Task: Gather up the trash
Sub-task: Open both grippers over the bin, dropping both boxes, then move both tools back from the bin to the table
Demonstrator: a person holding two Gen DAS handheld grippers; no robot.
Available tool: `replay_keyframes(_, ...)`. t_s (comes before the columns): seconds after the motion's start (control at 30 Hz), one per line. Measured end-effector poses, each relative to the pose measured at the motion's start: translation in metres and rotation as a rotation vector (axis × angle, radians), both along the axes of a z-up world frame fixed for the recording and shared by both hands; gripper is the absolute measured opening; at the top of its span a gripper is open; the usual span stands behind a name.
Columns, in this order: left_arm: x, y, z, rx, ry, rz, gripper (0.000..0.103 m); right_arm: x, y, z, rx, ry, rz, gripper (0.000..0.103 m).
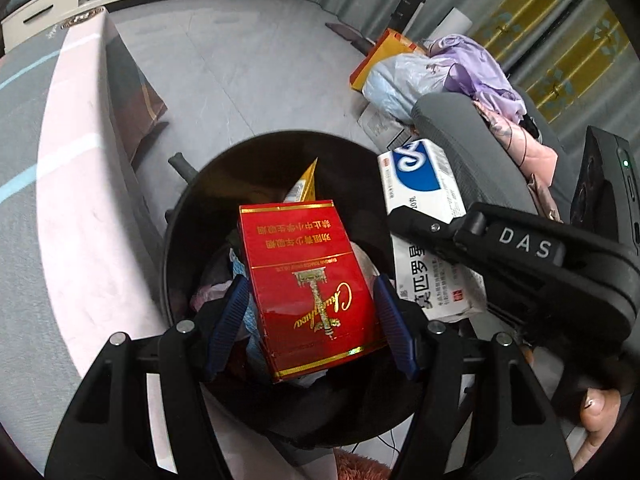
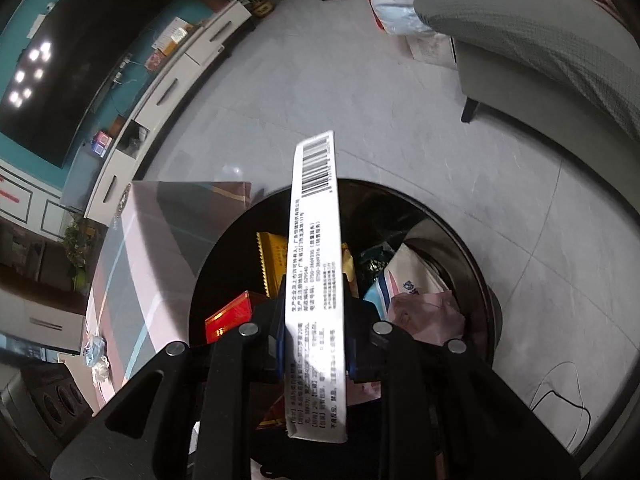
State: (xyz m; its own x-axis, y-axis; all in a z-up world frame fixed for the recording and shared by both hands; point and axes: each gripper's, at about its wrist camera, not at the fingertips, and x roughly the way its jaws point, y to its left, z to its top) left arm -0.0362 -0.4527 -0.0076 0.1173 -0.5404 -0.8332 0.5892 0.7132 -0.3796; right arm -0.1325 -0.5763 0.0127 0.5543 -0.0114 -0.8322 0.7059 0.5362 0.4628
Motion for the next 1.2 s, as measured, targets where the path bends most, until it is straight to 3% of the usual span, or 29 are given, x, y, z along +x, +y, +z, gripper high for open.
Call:
replay_keyframes(0.23, 0.001, -0.003, -0.004, 0.012, 0.004, 0.000, 0.066, 0.003, 0.003, -0.003, -0.024, 0.059, 0.005, 0.024)
replay_keyframes(0.53, 0.004, 0.021, 0.019, -0.024, -0.049, 0.036, 0.091, 0.006, 0.014, 0.009, -0.097, 0.071, -0.007, 0.065)
replay_keyframes(0.7, 0.022, 0.073, 0.044, -0.086, -0.095, 0.150, 0.100, 0.007, 0.024, 0.021, -0.146, 0.030, -0.010, 0.080)
replay_keyframes(0.9, 0.062, 0.174, 0.067, -0.077, -0.179, 0.405, 0.100, 0.023, 0.050, 0.041, -0.241, -0.021, 0.033, 0.095)
replay_keyframes(1.07, 0.093, 0.265, 0.080, -0.037, -0.227, 0.608, 0.100, 0.043, 0.081, 0.052, -0.314, -0.071, 0.111, 0.099)
replay_keyframes(1.2, 0.110, 0.319, 0.082, 0.016, -0.255, 0.707, 0.100, 0.062, 0.112, 0.055, -0.390, -0.084, 0.170, 0.100)
